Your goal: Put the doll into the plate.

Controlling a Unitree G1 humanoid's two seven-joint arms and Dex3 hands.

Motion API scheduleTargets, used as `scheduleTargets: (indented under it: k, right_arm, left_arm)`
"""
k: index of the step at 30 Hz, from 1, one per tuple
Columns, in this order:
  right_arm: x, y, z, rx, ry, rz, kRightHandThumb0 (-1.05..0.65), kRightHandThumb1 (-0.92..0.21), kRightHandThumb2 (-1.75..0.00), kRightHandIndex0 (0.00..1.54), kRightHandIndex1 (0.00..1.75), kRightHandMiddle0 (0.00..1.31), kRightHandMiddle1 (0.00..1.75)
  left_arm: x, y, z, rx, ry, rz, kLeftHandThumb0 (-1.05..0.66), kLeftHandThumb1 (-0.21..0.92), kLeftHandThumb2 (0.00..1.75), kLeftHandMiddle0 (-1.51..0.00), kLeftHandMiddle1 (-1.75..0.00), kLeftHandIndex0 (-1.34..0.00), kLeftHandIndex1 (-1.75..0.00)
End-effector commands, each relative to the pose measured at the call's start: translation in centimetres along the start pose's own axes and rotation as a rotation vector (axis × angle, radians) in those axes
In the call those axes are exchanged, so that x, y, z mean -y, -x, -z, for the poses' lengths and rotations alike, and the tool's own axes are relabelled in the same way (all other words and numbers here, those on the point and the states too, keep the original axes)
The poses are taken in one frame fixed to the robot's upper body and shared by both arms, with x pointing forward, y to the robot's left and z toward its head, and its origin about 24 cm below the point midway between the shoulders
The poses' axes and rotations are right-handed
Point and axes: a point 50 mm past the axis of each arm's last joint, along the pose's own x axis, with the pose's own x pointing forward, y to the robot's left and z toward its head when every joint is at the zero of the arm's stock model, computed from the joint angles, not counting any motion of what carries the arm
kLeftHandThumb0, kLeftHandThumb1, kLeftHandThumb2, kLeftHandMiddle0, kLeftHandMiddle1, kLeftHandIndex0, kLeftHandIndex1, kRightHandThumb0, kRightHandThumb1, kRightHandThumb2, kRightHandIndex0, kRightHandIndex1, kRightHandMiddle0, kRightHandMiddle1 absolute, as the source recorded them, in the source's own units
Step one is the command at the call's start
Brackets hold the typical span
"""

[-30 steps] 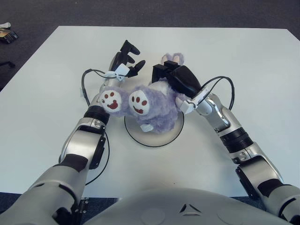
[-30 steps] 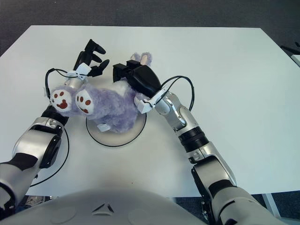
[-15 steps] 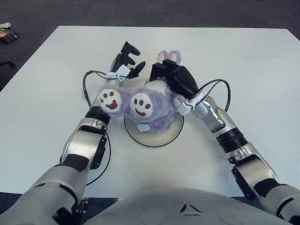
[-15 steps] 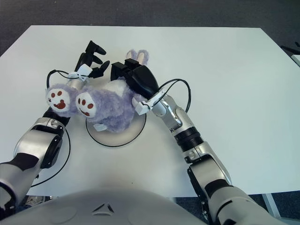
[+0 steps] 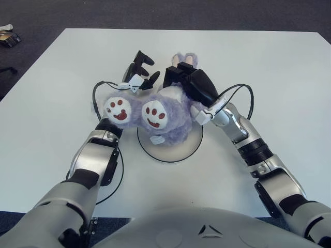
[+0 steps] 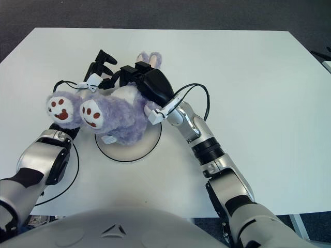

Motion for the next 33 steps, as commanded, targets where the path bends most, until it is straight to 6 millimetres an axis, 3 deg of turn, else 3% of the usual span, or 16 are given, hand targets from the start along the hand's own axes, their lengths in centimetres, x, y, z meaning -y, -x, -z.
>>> scheduleTargets:
  k: [1,4,8,15,21,27,33]
  right_arm:
    - [1.0,-0.8,-0.5,0.019,-0.019,0.043,0.00,-0.17,-1.46,0.74,1.64,0.51,1.75]
    - [1.1,-0.8,-0.8,0.014,-0.051,0.039,0.00,-0.18,-1.46,0.73,1.66,0.51,1.75]
    - [1.1,-0.8,-0.9,0.007,-0.083,0.030,0.00,-0.18,-1.45,0.72,1.67,0.50,1.75]
    - [1.4,-0.7,-1.4,0.012,-0.110,0.021,0.00,-0.19,-1.44,0.72,1.66,0.50,1.75]
    - [1.5,-0.5,-1.7,0.014,-0.110,0.015,0.00,-0.20,-1.44,0.71,1.66,0.49,1.75]
    - [1.4,0.0,-2.3,0.015,-0.104,-0.002,0.00,-0.20,-1.45,0.69,1.71,0.49,1.75]
    - [1.3,0.6,-2.5,0.011,-0.093,-0.024,0.00,-0.21,-1.44,0.67,1.72,0.48,1.75]
  left_arm:
    - [-0.3,-0.6,-0.8,0.033,0.000,-0.018,0.00,0.67,0.88,-0.44,-1.65,-0.11,-1.75]
    - [-0.3,-0.5,-0.7,0.036,0.004,-0.018,0.00,0.66,0.89,-0.44,-1.65,-0.12,-1.75]
    - [-0.3,-0.5,-0.7,0.040,-0.001,-0.020,0.00,0.65,0.93,-0.31,-1.73,-0.23,-1.75]
    - [-0.3,-0.6,-0.8,0.048,-0.032,-0.024,0.00,0.63,0.95,-0.29,-1.74,-0.26,-1.75]
    - [-0.1,-0.5,-0.9,0.055,-0.039,-0.023,-0.01,0.70,0.82,-0.42,-1.62,-0.12,-1.75]
    - [-0.1,-0.6,-1.1,0.047,-0.041,-0.008,-0.01,0.83,0.61,-0.39,-1.54,-0.08,-1.75]
    - [-0.1,-0.6,-1.0,0.032,-0.040,-0.005,-0.01,0.89,0.52,-0.37,-1.52,-0.06,-1.75]
